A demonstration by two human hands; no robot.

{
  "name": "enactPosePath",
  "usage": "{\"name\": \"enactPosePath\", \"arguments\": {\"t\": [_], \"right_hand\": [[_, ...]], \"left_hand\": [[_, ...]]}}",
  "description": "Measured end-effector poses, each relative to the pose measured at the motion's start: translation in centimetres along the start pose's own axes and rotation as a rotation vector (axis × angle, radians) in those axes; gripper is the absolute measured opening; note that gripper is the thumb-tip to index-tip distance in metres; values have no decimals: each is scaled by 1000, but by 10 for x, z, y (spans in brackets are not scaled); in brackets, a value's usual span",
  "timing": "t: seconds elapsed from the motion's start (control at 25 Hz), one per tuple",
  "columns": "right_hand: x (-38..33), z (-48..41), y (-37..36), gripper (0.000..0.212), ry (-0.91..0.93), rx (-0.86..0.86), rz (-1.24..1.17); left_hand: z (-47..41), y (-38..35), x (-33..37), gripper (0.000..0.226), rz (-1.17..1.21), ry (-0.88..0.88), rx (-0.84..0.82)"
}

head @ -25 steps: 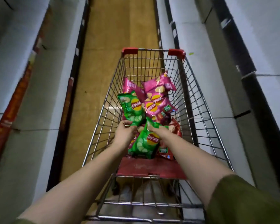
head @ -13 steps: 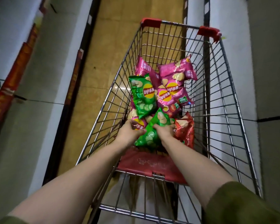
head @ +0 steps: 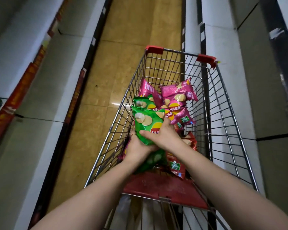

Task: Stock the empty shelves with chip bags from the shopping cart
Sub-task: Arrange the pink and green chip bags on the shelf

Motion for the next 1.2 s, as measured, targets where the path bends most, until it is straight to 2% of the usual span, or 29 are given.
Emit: {"name": "enactPosePath", "arguments": {"t": [0.12,0.2,0.32,0.4,0.48,0.52,0.6,0.72,0.8,0.96,1.08,1.2], "right_hand": [[10,-25,15,70,-34,-32,-236],[26,-60,15,49,-98,26,-433],[41,-111,-3,28,-116,58,-406],[37,-130,-18,43,-104,20,-448],[37,-161,-44,60,-131,-68,-622],[41,-178,-57,57,-198,-125,-758],[58,-219,-89,58,-298,-148,-783],[74,-251,-113,54,-237,-34,-629],[55,-210,-91,43,-196,1,-596],[37,-148,-45,37,-134,43,-556],[50,-103,11,83,-84,230,-417],[57,-56,63,105,-69,315,-363]], "left_hand": [[-7,5,-9,102,230,110,69],[-5,5,-8,90,260,149,83],[-7,7,-12,90,244,157,84],[-9,13,-15,81,217,153,113],[-12,17,-16,70,197,134,137],[-14,19,-17,66,186,125,144],[-19,22,-21,63,156,118,153],[-23,27,-26,66,94,121,169],[-23,28,-28,70,78,124,176],[-14,25,-19,63,95,91,144],[-3,24,-10,55,126,74,129],[12,20,7,59,143,45,93]]}}
Point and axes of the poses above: each hand's wrist, its own z-axis away from the middle knuckle, its own y-axis out of the back of the hand, x = y × z, the point moved 4 cm from there along -z, towards the middle knuckle, and after that the axes turned 12 degrees about z, right-handed, at the moved point
